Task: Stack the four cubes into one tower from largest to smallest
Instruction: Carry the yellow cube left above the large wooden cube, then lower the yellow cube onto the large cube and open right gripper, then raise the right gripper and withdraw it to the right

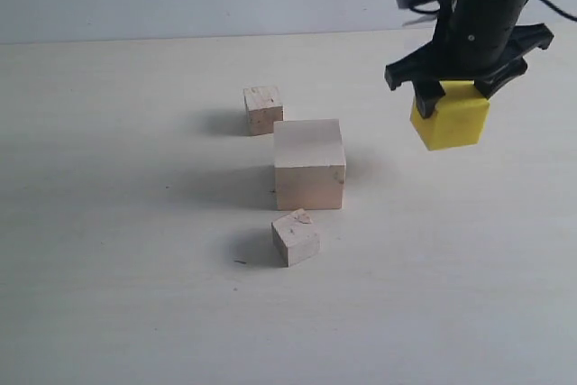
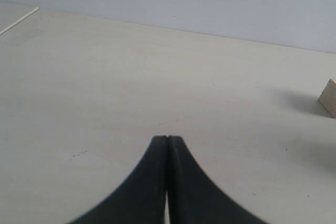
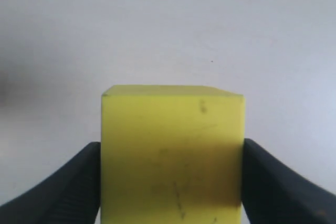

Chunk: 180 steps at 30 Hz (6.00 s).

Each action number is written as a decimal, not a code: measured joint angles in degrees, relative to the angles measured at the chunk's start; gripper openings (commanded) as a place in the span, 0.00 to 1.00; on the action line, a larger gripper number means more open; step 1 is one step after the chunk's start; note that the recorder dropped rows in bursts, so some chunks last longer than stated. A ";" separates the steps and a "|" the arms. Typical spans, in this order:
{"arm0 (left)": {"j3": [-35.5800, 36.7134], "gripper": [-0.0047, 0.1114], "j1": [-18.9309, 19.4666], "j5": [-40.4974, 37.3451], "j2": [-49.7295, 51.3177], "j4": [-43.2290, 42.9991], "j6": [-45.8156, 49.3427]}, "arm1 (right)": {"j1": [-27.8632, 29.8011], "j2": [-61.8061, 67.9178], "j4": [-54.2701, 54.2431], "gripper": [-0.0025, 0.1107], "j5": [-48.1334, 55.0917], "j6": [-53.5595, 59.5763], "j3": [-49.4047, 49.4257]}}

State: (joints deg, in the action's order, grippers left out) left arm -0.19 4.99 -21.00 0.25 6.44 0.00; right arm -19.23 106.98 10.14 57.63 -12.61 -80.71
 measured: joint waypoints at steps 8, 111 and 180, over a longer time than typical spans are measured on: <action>0.00 0.04 0.00 0.00 0.00 0.00 0.00 | -1.60 -9.41 -10.47 0.02 2.57 0.21 0.00; 0.00 0.04 -1.32 0.00 0.00 0.00 0.00 | -19.41 8.04 -0.88 0.02 9.42 -22.73 -16.85; 0.00 0.04 -2.63 0.00 0.00 0.00 0.00 | -20.33 1.05 -1.30 0.55 12.16 -15.26 -22.72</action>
State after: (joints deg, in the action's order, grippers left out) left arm -0.19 2.36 -21.00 0.25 6.44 0.00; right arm -39.56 108.02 8.84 69.78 -27.87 -103.43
